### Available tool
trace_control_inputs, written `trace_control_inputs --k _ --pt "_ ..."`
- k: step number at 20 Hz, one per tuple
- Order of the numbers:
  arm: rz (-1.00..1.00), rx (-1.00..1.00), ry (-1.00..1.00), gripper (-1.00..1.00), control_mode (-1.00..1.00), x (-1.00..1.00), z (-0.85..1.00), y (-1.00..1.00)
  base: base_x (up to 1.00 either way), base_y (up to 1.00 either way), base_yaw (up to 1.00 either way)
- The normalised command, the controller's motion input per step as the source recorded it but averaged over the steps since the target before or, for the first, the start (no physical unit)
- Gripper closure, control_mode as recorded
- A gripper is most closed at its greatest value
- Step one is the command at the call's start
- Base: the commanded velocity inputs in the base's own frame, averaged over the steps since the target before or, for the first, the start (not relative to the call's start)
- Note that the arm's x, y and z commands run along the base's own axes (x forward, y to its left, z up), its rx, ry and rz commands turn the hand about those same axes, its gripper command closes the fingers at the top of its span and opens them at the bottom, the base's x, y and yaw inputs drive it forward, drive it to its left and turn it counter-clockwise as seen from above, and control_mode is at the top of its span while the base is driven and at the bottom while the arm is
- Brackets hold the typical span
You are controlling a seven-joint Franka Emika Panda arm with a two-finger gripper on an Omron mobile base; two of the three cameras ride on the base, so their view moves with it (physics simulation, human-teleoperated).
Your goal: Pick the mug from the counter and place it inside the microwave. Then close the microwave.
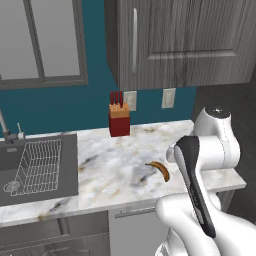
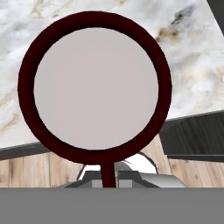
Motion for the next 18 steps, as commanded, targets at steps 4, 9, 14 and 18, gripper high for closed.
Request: trace_control_inputs --k 4,9,14,18 --pt "0.00 0.00 0.00 1.00 1.00 0.00 0.00 0.00 -0.61 0.24 0.00" --pt "0.00 0.00 0.00 1.00 1.00 0.00 0.00 0.00 -0.46 0.18 -0.03" --pt "0.00 0.00 0.00 1.00 1.00 0.00 0.00 0.00 -0.28 0.18 -0.26" --pt "0.00 0.00 0.00 1.00 1.00 0.00 0.00 0.00 -0.46 0.16 -0.59"
